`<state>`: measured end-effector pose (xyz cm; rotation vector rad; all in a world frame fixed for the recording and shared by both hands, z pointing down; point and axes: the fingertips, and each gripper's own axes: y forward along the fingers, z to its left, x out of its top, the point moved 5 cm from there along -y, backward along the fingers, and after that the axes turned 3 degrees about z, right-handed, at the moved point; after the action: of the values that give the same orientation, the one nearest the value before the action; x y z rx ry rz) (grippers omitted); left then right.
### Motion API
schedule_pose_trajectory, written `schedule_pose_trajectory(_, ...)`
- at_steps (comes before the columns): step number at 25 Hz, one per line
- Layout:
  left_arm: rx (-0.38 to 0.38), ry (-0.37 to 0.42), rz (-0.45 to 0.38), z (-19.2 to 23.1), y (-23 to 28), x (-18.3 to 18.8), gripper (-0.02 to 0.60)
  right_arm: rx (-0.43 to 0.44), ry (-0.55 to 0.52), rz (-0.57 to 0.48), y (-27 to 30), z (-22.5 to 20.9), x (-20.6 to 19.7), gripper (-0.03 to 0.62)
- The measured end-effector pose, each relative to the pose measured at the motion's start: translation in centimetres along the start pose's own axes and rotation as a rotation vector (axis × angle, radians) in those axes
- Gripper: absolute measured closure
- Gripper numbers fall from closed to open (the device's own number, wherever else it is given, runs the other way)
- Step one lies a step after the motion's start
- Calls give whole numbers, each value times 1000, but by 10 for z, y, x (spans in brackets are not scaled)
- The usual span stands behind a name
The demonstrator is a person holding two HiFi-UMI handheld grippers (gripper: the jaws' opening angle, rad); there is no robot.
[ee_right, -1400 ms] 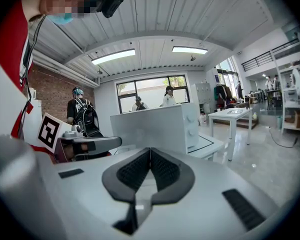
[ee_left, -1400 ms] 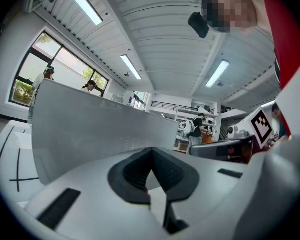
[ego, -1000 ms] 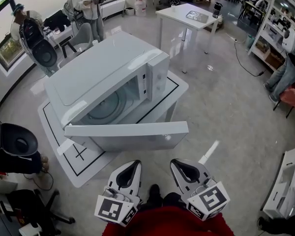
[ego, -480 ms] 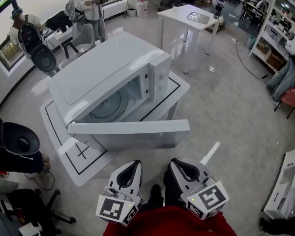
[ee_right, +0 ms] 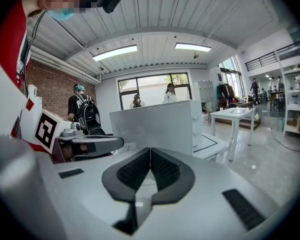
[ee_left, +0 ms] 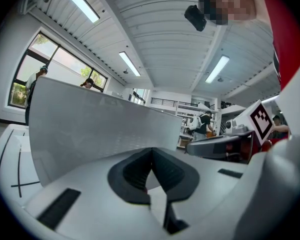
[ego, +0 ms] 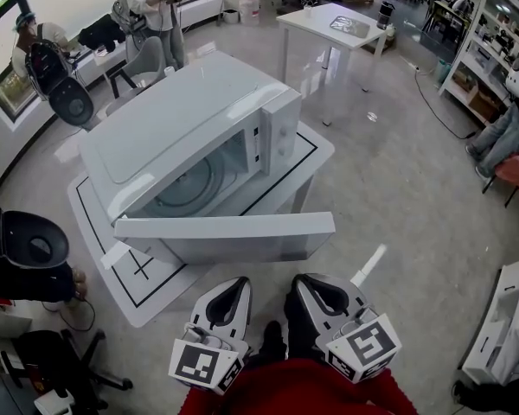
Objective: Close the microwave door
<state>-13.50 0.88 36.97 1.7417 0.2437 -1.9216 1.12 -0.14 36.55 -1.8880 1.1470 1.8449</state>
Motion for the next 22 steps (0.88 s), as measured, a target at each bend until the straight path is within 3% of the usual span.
schedule_pose_trajectory(22, 35, 16, 31, 4, 9, -2, 551, -4, 17, 27, 5, -10, -2, 576)
